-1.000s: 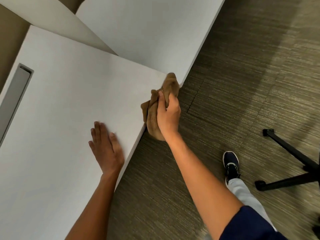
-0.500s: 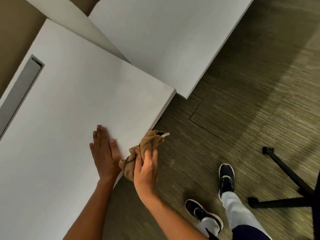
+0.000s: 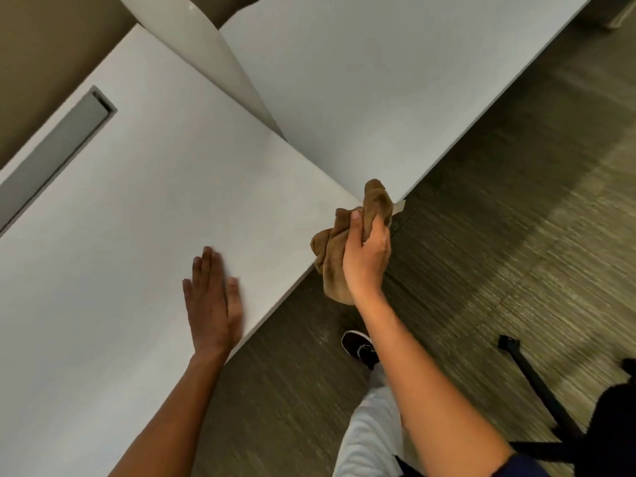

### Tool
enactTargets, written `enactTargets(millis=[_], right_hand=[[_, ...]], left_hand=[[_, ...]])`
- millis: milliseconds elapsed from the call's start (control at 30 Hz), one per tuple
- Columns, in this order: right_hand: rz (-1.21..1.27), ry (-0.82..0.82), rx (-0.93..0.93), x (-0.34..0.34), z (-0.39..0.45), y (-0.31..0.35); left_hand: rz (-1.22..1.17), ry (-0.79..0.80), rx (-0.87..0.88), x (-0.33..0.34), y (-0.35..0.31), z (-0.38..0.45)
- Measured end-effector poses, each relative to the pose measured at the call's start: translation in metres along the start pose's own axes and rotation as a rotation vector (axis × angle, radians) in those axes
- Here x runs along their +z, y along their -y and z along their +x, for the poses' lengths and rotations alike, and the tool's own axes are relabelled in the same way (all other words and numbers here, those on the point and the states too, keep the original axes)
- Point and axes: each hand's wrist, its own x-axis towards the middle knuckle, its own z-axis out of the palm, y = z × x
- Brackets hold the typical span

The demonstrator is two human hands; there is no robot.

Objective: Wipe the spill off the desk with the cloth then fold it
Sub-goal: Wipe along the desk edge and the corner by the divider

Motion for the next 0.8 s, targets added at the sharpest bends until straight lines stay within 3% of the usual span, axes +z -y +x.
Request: enactTargets(millis=[633, 800], right_hand=[[-0.127, 0.442, 0.066, -0.052, 0.031, 0.015], [-0.198, 0.605, 0.11, -0.068, 0.051, 0.022]], left_hand=[[0.004, 0.068, -0.06, -0.014, -0.02, 0.001], [-0.091, -0.026, -0.133, -0.013, -0.07, 0.012]])
